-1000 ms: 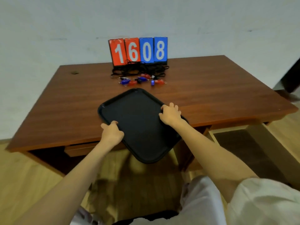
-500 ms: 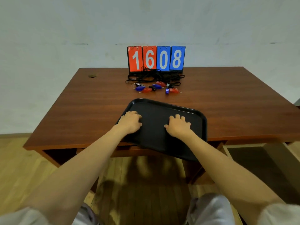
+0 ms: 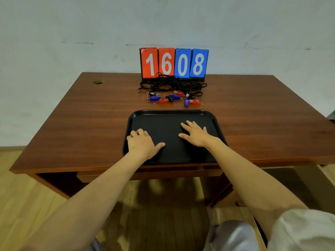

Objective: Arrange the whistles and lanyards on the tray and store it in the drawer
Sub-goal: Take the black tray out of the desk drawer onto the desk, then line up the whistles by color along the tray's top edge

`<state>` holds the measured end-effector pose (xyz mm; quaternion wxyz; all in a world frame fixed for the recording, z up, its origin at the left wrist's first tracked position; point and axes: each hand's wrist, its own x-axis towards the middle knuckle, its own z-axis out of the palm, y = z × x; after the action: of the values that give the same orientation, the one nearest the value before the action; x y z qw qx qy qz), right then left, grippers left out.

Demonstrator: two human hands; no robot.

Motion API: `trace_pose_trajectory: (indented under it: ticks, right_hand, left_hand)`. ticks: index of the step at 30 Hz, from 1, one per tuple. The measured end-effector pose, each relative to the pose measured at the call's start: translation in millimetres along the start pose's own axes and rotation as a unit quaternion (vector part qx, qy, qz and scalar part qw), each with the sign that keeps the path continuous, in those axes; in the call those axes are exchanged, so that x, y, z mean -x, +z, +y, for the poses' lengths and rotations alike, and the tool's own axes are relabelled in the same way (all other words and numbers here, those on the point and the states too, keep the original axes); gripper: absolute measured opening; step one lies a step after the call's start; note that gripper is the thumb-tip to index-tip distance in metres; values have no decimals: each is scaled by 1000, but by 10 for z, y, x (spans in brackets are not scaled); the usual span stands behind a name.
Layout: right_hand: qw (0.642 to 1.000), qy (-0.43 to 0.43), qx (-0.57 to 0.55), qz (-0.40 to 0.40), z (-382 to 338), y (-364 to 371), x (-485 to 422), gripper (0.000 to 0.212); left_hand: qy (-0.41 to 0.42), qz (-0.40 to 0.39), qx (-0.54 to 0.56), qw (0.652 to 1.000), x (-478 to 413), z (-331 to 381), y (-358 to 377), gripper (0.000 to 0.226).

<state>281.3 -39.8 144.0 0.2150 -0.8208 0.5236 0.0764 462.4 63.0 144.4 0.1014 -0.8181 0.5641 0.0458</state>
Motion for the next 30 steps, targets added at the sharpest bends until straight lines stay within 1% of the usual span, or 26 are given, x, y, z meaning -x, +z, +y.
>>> trace_pose_trajectory:
  ticks: [6,12,18,20,22,23,25,28,30]
  right_hand:
    - [1000,0,-13,19,-4,26,-150,63]
    - [999,-2,-34,32,3,9,-175,63]
    - [999,1,-19,29,-29,-11,-171,63]
    - [1000,-2,-6,20,-39,-77,-210,63]
    - [1000,-15,10,25,-34,-170,-283,58]
    - [999,-24,14,37,-25,-218,-337,53]
    - [996,-45,5,80,-10,-316,-490,43]
    - [984,-73,-32,157,-20,-502,-792,32]
    - [976,-92,-43,191,-36,-611,-1038,29]
  left_hand:
    - [11,20,21,1000,-106,-43,51,98]
    - [12,7,13,1000,-158,-46,2,98]
    - [-6,-28,11,1000,-162,-16,-85,94]
    - [-1,-40,5,999,-246,-13,-223,80]
    - [35,-37,19,999,-415,-11,-375,54]
    - [52,-34,47,997,-523,-5,-439,44]
    - [64,-26,105,992,-773,32,-524,36]
    - [67,8,150,986,-1173,132,-643,35]
    - [70,31,166,983,-1447,173,-699,36]
